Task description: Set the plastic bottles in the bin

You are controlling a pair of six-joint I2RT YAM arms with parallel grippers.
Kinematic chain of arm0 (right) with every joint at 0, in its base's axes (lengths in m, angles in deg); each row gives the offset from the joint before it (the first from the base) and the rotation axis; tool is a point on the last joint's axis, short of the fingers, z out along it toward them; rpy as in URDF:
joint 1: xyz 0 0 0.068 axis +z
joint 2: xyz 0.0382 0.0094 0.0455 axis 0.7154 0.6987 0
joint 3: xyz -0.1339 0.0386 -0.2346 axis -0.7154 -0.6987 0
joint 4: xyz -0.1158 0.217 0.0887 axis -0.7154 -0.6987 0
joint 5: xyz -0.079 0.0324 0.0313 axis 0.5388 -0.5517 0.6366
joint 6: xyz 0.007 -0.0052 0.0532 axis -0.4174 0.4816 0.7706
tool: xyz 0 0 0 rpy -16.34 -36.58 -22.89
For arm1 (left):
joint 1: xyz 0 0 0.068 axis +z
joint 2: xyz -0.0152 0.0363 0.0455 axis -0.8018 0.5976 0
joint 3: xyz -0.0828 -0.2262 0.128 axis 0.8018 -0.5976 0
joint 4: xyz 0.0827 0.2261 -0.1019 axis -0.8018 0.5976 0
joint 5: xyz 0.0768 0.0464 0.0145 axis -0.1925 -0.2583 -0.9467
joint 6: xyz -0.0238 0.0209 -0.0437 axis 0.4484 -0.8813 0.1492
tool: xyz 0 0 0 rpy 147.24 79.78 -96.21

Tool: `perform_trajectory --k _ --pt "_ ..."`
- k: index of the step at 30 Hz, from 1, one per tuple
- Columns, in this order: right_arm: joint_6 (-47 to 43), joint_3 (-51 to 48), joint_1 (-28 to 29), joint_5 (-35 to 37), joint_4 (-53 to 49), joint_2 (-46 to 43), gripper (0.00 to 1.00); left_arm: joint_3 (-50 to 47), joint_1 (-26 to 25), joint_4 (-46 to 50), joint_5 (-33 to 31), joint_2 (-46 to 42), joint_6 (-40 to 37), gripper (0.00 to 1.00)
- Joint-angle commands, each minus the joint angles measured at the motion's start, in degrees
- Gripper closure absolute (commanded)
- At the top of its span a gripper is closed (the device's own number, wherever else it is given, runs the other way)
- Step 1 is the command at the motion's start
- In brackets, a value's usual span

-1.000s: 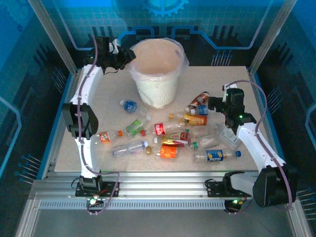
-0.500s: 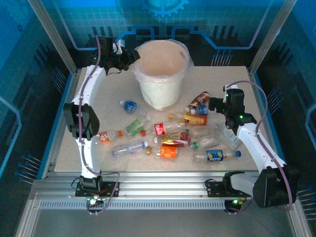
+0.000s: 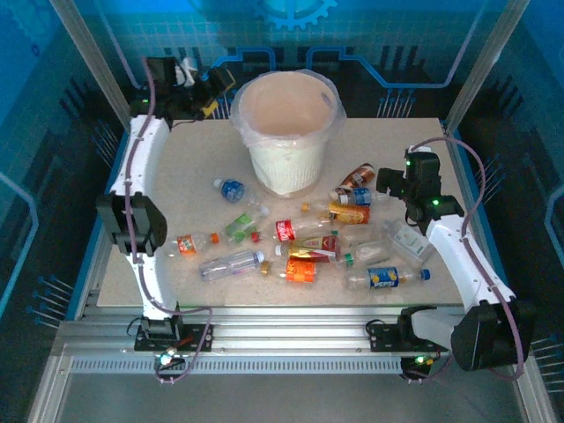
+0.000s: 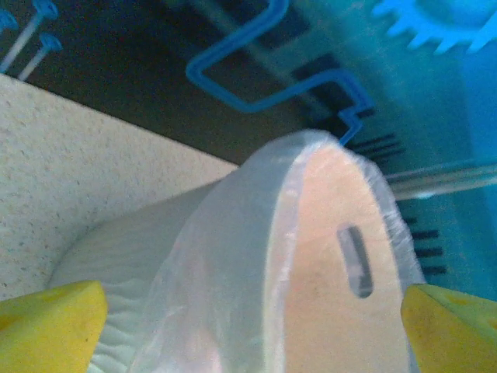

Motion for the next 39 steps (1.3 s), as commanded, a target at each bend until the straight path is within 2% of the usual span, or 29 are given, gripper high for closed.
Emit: perform_trajectory --k 1,11,18,24,32,39 --pt "1.7 2.0 -0.7 1.1 -2.9 0.0 0.0 -2.8 3.1 -1.8 -1.8 -7.3 0.6 0.01" --pt "2.0 3.0 -1.1 2.2 -5.7 -1.5 0.0 -29.2 9.0 -9.1 -12.0 -28.2 -0.2 0.01" --pt "2.3 1.6 -1.9 1.9 -6.7 -3.7 0.0 -46.8 9.4 -7.6 -21.0 -43.7 -2.3 0.01" --pt "2.7 0.6 -2.8 0.4 -6.6 -4.7 0.0 -61.1 9.3 -4.9 -25.2 -56.9 0.7 0.01" --pt "3.0 -0.4 -3.4 -0.8 -6.0 -3.7 0.0 -71.9 9.4 3.1 -26.7 -70.1 3.7 0.01" --pt "3.8 -1.6 -3.7 -1.5 -5.2 -3.5 0.0 -75.9 9.4 12.2 -27.3 -77.7 5.6 0.01"
